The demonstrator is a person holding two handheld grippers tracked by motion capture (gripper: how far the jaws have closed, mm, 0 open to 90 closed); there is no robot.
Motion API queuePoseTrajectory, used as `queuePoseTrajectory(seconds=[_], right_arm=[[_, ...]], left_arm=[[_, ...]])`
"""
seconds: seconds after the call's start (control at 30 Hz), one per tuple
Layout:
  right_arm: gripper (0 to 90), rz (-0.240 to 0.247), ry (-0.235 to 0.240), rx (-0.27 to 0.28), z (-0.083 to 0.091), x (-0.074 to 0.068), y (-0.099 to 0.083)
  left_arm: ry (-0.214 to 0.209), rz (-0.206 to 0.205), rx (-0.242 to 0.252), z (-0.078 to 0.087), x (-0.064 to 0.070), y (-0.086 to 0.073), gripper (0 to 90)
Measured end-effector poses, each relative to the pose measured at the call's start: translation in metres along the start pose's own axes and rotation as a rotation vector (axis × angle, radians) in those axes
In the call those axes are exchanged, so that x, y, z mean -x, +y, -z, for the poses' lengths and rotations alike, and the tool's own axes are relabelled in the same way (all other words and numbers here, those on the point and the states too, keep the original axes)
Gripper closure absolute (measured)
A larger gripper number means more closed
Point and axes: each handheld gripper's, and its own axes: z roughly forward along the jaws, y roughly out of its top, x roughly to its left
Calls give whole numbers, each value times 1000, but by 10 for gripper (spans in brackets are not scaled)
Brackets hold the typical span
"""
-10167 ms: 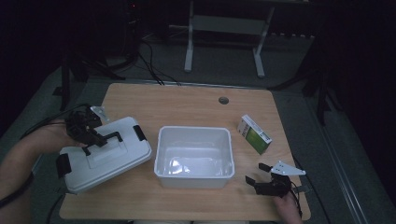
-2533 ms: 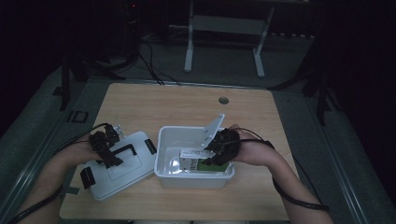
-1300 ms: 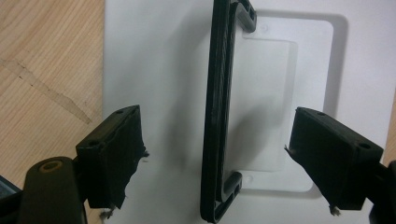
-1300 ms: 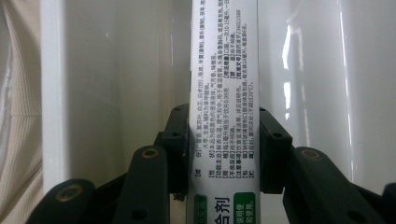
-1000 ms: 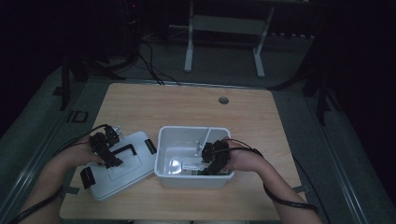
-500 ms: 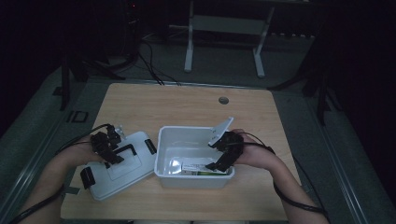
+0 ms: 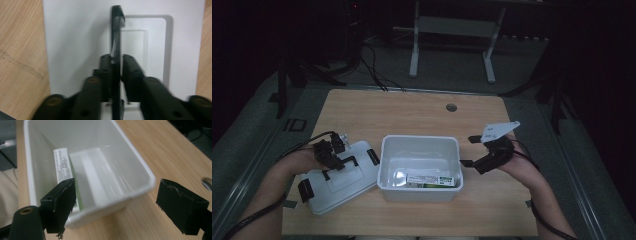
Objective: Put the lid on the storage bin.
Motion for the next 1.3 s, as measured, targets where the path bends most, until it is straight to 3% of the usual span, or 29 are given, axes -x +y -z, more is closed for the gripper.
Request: queuePoseTrajectory(seconds=[0.13,0.3,0.4,0.8,1.0,1.3], right_arm=[[156,-56,-59,19,12,9,-23],[147,-110,-105,1,14,17,-53],[146,-120,-165,-30,9,15,-67],[140,-229,-168,4,-13,10,-114],[140,-256,-163,12,-15,7,-127],[139,-298,-158,24,-22,1,-142]], left_arm=[[1,-6,-8,2,0,-1,832],[-12,1,8,9,-1,-6,834],[-11,14,14,17,-1,-11,834],[7,-17,55,60,8,-21,835],[23,-41,44,79,13,-21,835],[29,-59,89,111,22,-17,835]])
